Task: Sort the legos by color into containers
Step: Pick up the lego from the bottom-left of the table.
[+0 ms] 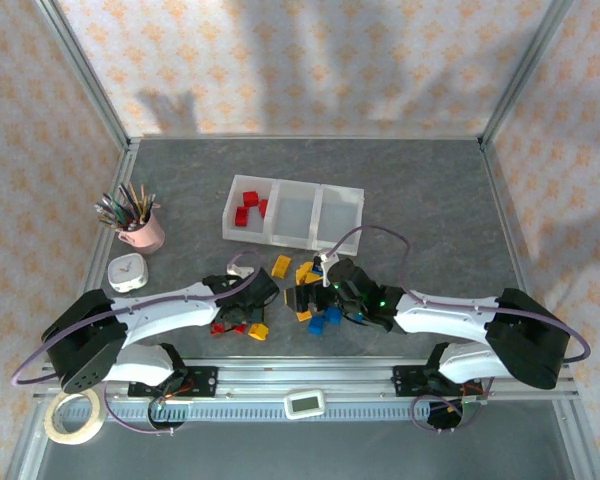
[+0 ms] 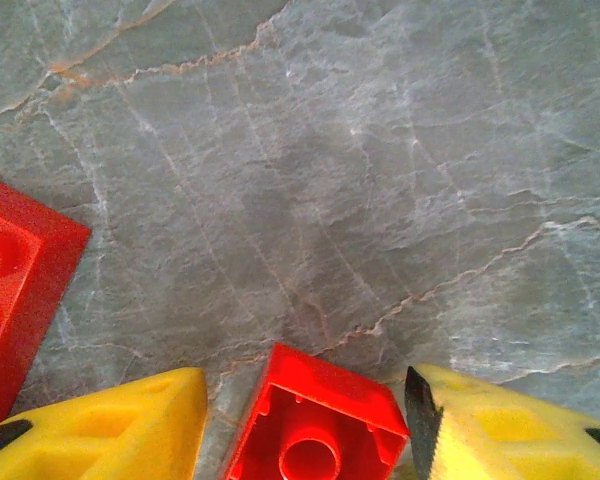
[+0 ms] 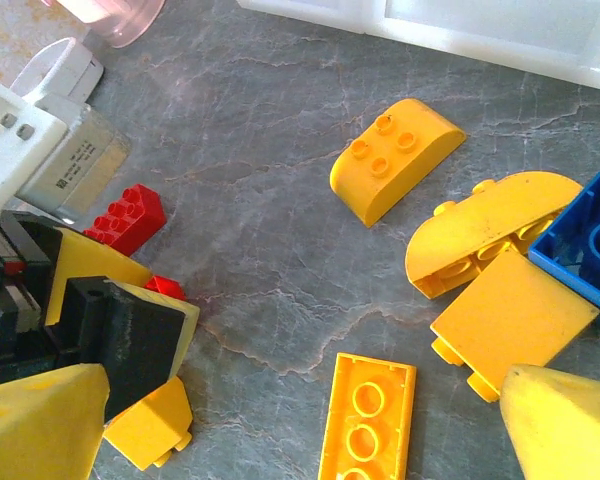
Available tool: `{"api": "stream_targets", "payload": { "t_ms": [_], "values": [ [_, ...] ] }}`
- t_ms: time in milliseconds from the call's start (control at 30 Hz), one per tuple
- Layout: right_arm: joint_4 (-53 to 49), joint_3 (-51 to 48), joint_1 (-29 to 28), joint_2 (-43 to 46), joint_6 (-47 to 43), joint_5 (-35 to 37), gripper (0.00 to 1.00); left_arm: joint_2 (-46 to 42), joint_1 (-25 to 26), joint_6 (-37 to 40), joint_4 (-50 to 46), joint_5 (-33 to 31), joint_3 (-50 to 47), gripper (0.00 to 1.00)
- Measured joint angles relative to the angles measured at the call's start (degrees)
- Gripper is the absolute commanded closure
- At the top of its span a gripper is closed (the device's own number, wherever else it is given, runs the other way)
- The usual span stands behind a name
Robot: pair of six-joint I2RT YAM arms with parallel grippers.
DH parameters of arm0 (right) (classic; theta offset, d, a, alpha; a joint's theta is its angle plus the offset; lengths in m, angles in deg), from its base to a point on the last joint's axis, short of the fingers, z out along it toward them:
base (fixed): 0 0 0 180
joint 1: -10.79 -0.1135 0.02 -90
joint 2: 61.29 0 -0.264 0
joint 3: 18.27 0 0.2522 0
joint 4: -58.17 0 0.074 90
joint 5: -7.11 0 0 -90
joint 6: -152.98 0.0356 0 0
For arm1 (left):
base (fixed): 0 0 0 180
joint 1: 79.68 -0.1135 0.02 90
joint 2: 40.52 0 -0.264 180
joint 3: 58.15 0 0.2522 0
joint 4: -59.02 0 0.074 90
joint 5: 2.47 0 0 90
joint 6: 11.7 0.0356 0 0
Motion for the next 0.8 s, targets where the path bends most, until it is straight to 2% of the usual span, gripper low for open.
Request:
{"api": "stream_targets", "payload": {
  "t_ms": [367,667,800],
  "values": [
    [-0.02,0.0,0.0,-0.02,0.02,0.55,0.0,1.44,0.37,-0.04,0.04,-0.92,0.0,0.63],
    [-0.31,0.02,0.07,2.51,1.64,2.01,0.0,-1.46,0.37,-0.11,-0.33,-2.99,0.26,0.66],
    [-2.05,0.74,1.66,4.79,2.6,2.86,0.0,-3.48,0.24,0.57,-2.34,-5.95,3.85,0.66]
  ]
}}
